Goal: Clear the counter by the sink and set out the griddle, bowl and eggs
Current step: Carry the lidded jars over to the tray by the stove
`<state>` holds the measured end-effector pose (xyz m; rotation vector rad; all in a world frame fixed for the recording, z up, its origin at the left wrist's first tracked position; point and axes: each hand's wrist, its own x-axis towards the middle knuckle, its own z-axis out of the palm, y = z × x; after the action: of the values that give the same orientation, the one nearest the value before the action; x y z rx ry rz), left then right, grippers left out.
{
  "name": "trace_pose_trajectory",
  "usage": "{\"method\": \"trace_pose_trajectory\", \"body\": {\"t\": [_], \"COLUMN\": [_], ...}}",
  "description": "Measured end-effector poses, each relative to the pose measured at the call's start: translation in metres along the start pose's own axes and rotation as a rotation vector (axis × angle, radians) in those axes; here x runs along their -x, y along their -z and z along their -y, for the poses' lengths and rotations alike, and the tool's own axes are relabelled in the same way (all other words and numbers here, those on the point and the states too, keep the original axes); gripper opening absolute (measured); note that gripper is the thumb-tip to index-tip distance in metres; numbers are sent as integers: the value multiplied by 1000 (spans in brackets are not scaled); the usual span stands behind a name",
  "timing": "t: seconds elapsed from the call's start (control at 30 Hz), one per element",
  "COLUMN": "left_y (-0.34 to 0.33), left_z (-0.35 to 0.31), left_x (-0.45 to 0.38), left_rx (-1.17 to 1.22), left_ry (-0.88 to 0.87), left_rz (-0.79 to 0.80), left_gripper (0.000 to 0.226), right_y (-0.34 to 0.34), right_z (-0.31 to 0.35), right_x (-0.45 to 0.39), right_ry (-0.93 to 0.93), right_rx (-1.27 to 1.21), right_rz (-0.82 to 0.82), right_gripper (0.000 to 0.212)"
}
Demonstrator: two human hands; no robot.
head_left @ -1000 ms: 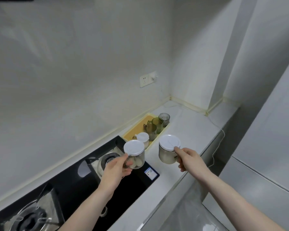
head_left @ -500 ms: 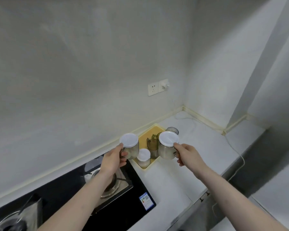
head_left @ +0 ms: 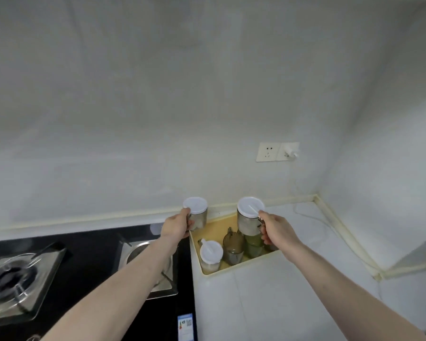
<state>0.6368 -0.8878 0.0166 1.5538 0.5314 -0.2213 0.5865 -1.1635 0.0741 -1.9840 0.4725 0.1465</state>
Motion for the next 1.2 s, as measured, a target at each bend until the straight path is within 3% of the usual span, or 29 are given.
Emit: {"method": "trace_pose_trajectory", "body": {"t": [0.17, 0.33, 0.4, 0.5, 0.8, 1.2], "left_y": [-15, -20, -21, -26, -44, -47], "left_z": [2, 14, 22, 30, 43, 78], "left_x": [-14, -43, -54, -61, -85, -99], "left_rx": [12, -21, -66, -115, -116, -165], "left_ry": [6, 47, 62, 50, 93, 192], "left_rz": [-44, -46, -36, -31, -2, 41], "left_gripper": [39, 52, 44, 33, 37, 32], "right_y": [-2, -13, -19, -29, -50, -76], "right_z": [5, 11, 10, 7, 5, -3], "right_x": [-43, -80, -96, -119, -171, -194], "right_ry": [-41, -120, -138, -156, -167, -299], "right_rx": [-2, -175, -192, -165, -78, -16], "right_rz": [68, 111, 122, 155, 293, 342], "right_gripper": [45, 37, 33, 29, 26, 23]}}
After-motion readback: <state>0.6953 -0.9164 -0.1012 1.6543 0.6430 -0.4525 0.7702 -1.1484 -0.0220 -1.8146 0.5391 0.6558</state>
